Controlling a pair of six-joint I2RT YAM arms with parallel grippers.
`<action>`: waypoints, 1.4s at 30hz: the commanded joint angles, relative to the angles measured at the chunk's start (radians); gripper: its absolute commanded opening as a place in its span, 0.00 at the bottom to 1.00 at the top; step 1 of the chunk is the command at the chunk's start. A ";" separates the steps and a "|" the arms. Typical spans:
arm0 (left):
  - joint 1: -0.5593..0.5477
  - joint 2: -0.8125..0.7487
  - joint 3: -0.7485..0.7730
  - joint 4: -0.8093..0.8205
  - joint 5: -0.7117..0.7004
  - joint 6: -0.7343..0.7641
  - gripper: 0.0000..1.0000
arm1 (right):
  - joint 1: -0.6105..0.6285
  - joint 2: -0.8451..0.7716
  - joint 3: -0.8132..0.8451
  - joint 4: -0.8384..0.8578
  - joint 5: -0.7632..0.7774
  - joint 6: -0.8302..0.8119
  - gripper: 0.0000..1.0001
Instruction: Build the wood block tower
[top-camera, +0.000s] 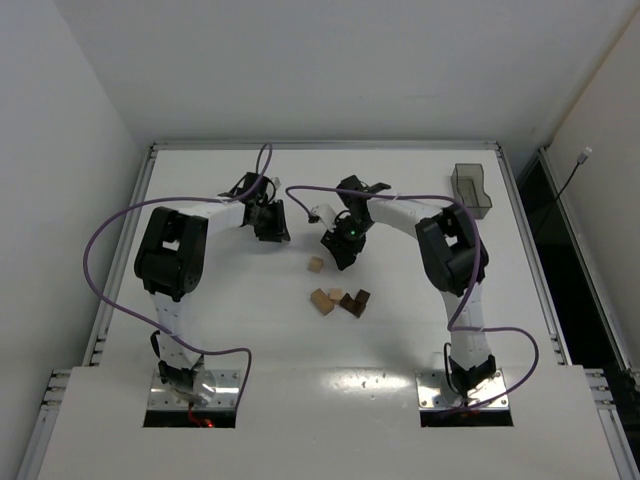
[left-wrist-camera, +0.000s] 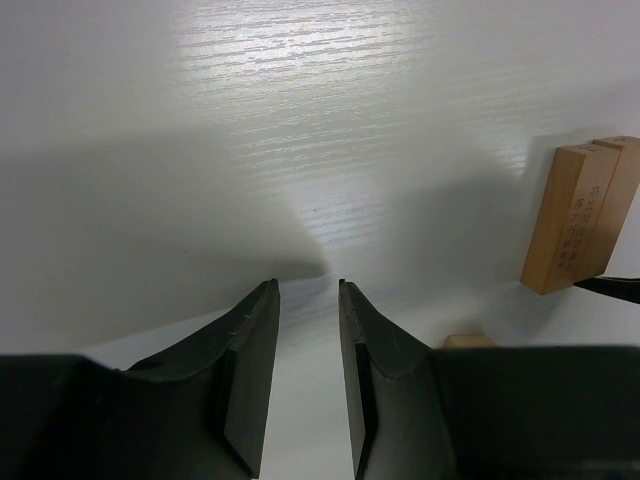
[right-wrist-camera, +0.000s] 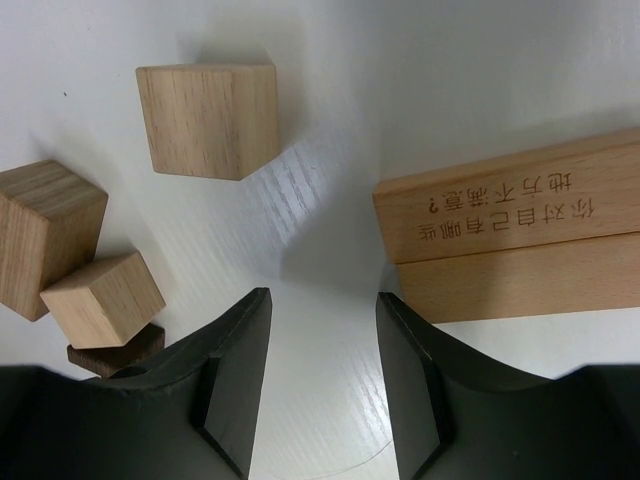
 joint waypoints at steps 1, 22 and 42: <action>0.009 0.033 -0.002 -0.009 0.006 0.005 0.28 | -0.002 0.018 0.045 0.007 -0.012 0.007 0.44; 0.009 0.033 -0.002 -0.009 0.006 0.005 0.28 | -0.002 0.047 0.073 -0.013 -0.011 0.027 0.44; 0.009 0.033 -0.002 -0.009 0.006 0.005 0.28 | -0.011 0.056 0.058 -0.003 -0.009 0.047 0.42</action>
